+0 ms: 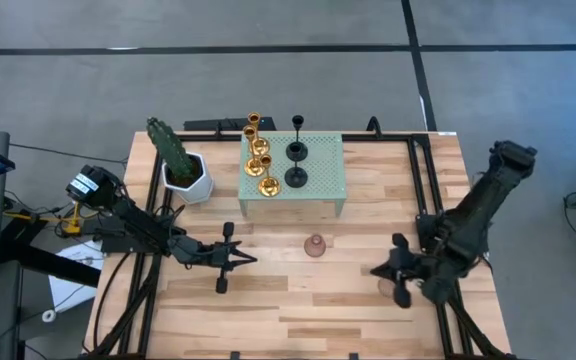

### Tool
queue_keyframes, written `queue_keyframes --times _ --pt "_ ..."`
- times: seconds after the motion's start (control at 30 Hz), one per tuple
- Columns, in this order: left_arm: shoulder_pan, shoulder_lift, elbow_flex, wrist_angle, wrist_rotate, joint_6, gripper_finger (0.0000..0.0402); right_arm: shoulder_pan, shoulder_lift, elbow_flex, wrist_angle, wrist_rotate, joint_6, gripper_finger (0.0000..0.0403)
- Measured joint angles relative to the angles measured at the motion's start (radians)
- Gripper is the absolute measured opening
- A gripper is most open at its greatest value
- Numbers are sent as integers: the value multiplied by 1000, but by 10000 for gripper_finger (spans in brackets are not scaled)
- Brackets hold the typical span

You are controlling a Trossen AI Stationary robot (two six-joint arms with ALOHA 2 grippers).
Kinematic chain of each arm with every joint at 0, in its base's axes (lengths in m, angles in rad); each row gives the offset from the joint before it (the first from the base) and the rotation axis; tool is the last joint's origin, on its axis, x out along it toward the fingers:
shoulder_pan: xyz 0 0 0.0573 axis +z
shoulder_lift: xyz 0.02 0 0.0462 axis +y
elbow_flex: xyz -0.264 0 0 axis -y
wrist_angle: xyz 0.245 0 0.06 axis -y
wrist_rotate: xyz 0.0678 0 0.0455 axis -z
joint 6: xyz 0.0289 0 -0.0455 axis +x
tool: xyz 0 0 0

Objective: Pick & Place candle stick holders
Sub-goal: Put the right violet candle holder on the shelf

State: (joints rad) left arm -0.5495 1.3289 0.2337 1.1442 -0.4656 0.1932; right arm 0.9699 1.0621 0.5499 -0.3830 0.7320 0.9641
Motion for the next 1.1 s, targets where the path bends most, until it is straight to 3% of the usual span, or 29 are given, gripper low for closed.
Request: queue_keyframes --times 0.2,0.37,0.6,0.93,1.1 --pt "0 0 0 0 0 -10 7 177 -54 0 -143 1 18 0" --pt "0 0 0 14 0 -70 6 337 -99 0 -290 0 186 0" --pt "0 0 0 75 -5 -79 6 496 -120 0 -336 23 247 0" --pt "0 0 0 85 -12 -79 6 417 -74 0 -303 5 202 1" --pt "0 0 0 88 -12 -79 7 365 -55 0 -251 -31 158 32"
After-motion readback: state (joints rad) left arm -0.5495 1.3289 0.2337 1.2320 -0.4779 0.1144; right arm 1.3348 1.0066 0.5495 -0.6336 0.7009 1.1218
